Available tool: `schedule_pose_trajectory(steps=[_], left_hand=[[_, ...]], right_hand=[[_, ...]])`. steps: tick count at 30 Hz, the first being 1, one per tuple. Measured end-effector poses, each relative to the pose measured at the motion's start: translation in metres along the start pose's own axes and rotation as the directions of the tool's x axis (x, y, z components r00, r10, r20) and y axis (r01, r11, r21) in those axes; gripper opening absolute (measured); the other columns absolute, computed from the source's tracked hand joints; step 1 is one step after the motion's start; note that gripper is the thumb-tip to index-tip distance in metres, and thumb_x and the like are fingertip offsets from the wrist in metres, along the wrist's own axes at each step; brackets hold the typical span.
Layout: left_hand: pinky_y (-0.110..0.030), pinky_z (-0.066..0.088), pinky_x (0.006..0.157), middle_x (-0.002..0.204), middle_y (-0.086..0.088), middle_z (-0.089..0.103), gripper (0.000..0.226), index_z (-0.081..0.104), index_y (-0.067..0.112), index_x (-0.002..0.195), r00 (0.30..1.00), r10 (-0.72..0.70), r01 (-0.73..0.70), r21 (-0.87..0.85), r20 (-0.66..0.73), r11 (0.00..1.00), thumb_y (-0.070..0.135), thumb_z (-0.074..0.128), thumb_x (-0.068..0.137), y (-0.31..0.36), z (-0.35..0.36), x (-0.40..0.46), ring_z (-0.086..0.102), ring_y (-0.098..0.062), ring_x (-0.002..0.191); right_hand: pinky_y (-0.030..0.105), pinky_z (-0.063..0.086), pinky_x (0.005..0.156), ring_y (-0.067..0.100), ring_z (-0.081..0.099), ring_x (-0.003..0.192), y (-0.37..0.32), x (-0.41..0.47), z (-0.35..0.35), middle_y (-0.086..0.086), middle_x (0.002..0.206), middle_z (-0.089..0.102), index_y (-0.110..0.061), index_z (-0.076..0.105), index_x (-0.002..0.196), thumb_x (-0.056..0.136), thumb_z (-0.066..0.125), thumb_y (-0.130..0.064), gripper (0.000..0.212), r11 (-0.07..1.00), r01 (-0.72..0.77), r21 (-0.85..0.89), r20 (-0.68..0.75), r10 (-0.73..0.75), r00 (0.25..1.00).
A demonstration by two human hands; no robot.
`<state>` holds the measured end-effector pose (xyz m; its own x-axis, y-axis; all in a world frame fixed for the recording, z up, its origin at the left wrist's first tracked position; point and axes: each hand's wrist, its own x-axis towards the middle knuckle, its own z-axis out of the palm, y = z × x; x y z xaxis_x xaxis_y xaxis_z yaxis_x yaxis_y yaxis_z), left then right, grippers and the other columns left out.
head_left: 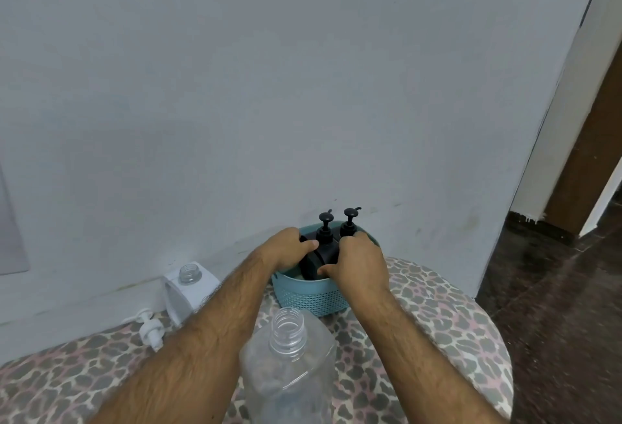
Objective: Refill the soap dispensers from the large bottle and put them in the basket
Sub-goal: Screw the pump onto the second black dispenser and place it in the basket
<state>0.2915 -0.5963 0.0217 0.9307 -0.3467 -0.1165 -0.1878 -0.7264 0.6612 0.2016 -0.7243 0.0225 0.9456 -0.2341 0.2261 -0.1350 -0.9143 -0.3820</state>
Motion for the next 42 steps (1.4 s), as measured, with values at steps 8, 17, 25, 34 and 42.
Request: schedule_pose_trajectory(steps=[8,17,25,34,42], left_hand=[[-0.026,0.033,0.055,0.067,0.001,0.052,0.031,0.055,0.013,0.075,1.0,-0.013,0.014,0.026,-0.021,1.0,0.032,0.055,0.1,0.002,-0.001,-0.001,0.045,-0.012,0.059],[-0.026,0.032,0.053,0.065,0.002,0.053,0.034,0.056,0.013,0.073,0.987,0.016,0.0,0.1,-0.159,0.995,0.037,0.061,0.096,0.001,0.004,-0.01,0.046,-0.011,0.058],[-0.031,0.042,0.103,0.133,-0.005,0.061,0.047,0.056,0.009,0.136,0.959,0.116,-0.139,-0.07,-0.259,0.988,0.032,0.062,0.095,0.002,-0.005,-0.05,0.056,-0.02,0.123],[-0.025,0.042,0.102,0.129,-0.002,0.065,0.038,0.063,0.015,0.129,0.876,0.183,-0.298,-0.203,-0.446,0.933,0.029,0.066,0.094,-0.002,-0.053,-0.124,0.059,-0.012,0.118],[-0.02,0.043,0.093,0.118,0.004,0.067,0.034,0.065,0.015,0.126,0.82,0.074,-0.279,-0.281,-0.568,0.918,0.028,0.065,0.095,-0.042,-0.099,-0.173,0.061,-0.008,0.109]], right_hand=[[0.026,0.038,0.068,0.016,0.05,0.078,0.008,0.005,0.002,0.003,0.093,0.053,-0.007,0.068,0.091,0.086,0.074,-0.032,0.026,0.998,0.055,0.023,0.027,-0.055,0.998],[0.031,0.049,0.072,0.024,0.063,0.087,0.004,0.006,0.007,0.009,0.098,0.061,-0.006,0.066,0.094,0.089,0.072,-0.028,0.023,0.999,0.05,-0.012,0.029,-0.05,0.998],[0.033,0.05,0.079,0.026,0.063,0.094,-0.002,-0.007,0.0,0.011,0.108,0.06,-0.004,0.068,0.103,0.092,0.067,-0.02,0.02,0.998,0.066,-0.008,0.019,-0.066,0.998],[0.026,0.048,0.08,0.018,0.066,0.093,-0.042,-0.034,-0.053,0.005,0.101,0.073,-0.008,0.074,0.108,0.09,0.068,-0.018,0.021,0.919,0.176,0.352,-0.2,-0.11,0.974],[0.025,0.05,0.085,0.011,0.062,0.091,-0.121,-0.075,-0.131,-0.003,0.101,0.071,-0.013,0.072,0.108,0.092,0.066,-0.019,0.019,0.826,0.307,0.472,-0.265,-0.199,0.943]])
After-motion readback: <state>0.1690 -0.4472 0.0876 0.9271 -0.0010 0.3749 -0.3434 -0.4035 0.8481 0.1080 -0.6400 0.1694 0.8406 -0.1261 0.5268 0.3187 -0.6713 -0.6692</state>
